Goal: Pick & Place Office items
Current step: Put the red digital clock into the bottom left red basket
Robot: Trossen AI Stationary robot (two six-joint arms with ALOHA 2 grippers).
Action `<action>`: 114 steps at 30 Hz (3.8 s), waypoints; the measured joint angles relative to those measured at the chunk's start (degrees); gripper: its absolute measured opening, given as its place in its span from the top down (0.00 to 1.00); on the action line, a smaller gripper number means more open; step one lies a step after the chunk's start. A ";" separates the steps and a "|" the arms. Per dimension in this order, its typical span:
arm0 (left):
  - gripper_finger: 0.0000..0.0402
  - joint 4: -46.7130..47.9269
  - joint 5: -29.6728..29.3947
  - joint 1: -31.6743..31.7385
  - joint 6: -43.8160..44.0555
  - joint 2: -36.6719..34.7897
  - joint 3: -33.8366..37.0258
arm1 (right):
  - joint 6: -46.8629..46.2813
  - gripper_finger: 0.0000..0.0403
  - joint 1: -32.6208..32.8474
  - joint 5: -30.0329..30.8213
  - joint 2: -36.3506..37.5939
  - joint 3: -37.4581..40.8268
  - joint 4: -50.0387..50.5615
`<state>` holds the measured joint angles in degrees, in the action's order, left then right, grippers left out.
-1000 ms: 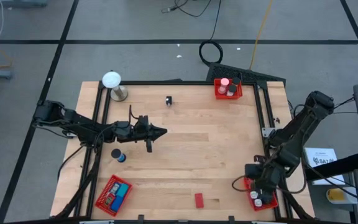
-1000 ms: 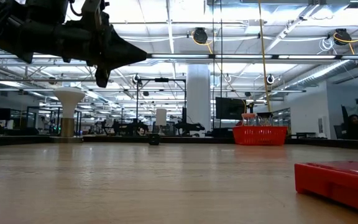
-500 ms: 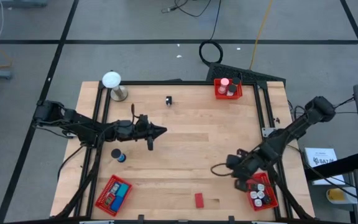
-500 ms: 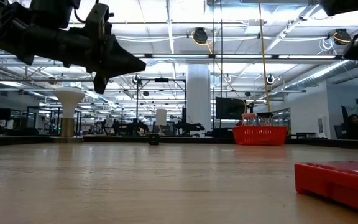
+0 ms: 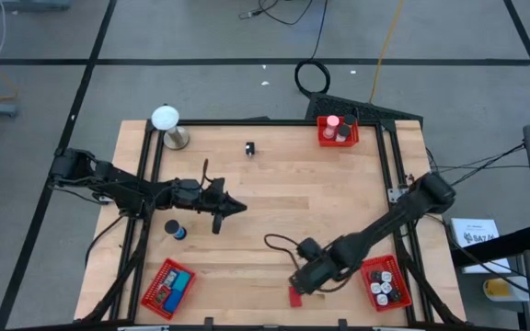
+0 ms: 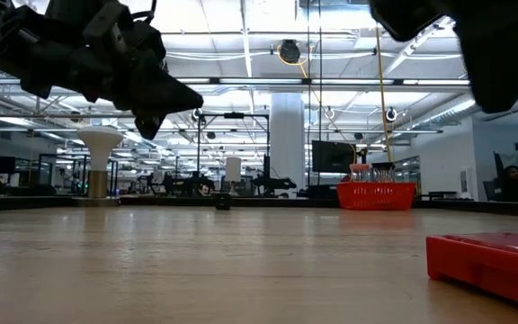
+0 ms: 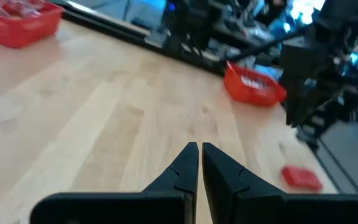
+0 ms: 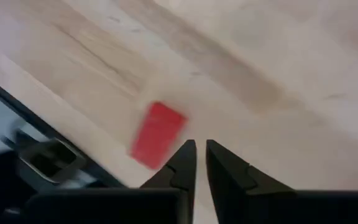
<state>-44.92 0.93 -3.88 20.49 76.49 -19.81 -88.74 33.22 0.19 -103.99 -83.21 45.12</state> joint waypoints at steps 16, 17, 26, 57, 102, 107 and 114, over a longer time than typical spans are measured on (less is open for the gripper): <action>0.95 4.55 0.72 0.00 -3.65 0.00 0.00 | -22.78 0.30 1.23 -3.44 -9.30 -2.46 -12.27; 0.95 4.63 0.72 0.00 -3.65 0.00 0.00 | -23.06 0.29 1.23 -3.46 -9.42 -2.46 -12.18; 0.95 4.69 0.52 0.00 -3.74 0.00 0.00 | -22.43 0.30 -0.34 -3.55 -9.42 -2.42 -12.15; 0.95 7.85 0.06 0.11 -3.78 -1.51 0.07 | -21.37 0.65 -2.85 -6.85 -13.24 -2.88 -12.92; 0.95 14.84 -7.83 2.67 17.89 -11.60 0.04 | 49.94 0.72 -25.87 13.10 8.09 6.10 -15.02; 0.98 18.86 -17.58 -1.03 21.96 -10.46 -2.56 | 65.00 0.97 -28.19 13.19 21.68 24.69 -32.46; 0.99 46.15 -29.18 -8.22 33.10 -5.48 -17.73 | 65.72 0.97 -28.67 11.85 37.08 43.64 -47.37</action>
<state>1.22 -28.25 -12.10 53.59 71.01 -37.55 -23.02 4.55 12.04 -66.91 -39.56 -2.24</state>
